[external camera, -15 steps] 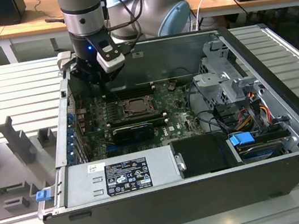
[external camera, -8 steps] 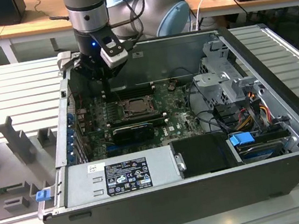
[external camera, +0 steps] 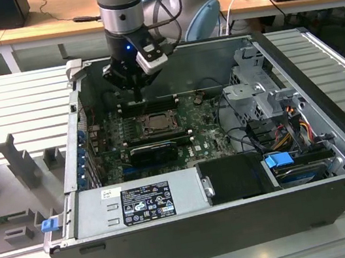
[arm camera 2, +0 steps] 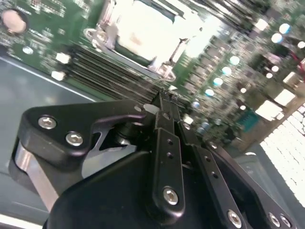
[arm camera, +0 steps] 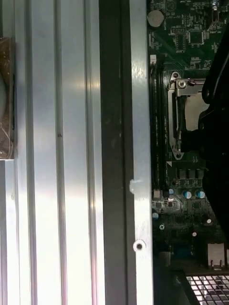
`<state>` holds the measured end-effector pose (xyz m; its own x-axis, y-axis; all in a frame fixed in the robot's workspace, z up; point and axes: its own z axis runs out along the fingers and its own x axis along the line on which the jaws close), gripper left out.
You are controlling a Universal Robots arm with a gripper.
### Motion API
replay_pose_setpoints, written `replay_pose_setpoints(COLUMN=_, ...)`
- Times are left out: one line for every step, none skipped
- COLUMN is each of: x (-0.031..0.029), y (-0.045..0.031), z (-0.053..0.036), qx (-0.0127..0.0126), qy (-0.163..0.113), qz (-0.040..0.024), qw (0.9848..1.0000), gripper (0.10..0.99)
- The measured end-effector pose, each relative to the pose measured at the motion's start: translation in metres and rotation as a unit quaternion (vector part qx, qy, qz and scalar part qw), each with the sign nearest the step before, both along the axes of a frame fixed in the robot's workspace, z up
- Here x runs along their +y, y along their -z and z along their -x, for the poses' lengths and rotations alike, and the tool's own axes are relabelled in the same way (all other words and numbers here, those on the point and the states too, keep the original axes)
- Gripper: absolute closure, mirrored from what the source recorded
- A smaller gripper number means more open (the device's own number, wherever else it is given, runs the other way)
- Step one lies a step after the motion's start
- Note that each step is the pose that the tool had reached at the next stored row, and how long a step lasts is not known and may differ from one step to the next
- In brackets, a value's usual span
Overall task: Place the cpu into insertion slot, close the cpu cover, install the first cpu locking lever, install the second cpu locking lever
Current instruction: 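Install the first cpu locking lever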
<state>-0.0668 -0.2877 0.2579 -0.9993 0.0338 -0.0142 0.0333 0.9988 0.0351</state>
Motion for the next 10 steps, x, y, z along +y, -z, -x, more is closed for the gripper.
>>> replay_pose_setpoints(x=0.0000, y=0.0001, z=-0.0027, qx=0.0000, qy=0.000, qz=0.0000, qw=1.0000, gripper=0.980)
replay_pose_setpoints(x=0.0000, y=0.0004, z=-0.0080, qx=0.0000, qy=0.000, qz=-0.0011, qw=1.0000, gripper=0.980)
replay_pose_setpoints(x=-0.0001, y=0.0004, z=-0.0095, qx=0.0000, qy=0.000, qz=-0.0150, qw=0.9999, gripper=0.980)
replay_pose_setpoints(x=-0.0002, y=0.0004, z=-0.0098, qx=0.0000, qy=0.000, qz=-0.0239, qw=0.9997, gripper=0.980)
replay_pose_setpoints(x=-0.0011, y=0.0004, z=-0.0098, qx=0.0000, qy=0.000, qz=-0.0361, qw=0.9993, gripper=0.980)
replay_pose_setpoints(x=-0.0026, y=0.0007, z=-0.0098, qx=0.0000, qy=0.000, qz=-0.0476, qw=0.9989, gripper=0.980)
replay_pose_setpoints(x=-0.0034, y=0.0021, z=-0.0099, qx=-0.0001, qy=0.000, qz=-0.0495, qw=0.9988, gripper=0.980)
replay_pose_setpoints(x=-0.0035, y=0.0037, z=-0.0099, qx=-0.0001, qy=-0.001, qz=-0.0495, qw=0.9988, gripper=0.980)
replay_pose_setpoints(x=-0.0036, y=0.0063, z=-0.0105, qx=0.0002, qy=-0.004, qz=-0.0495, qw=0.9988, gripper=0.980)
replay_pose_setpoints(x=-0.0036, y=0.0081, z=-0.0111, qx=0.0004, qy=-0.009, qz=-0.0493, qw=0.9987, gripper=0.980)
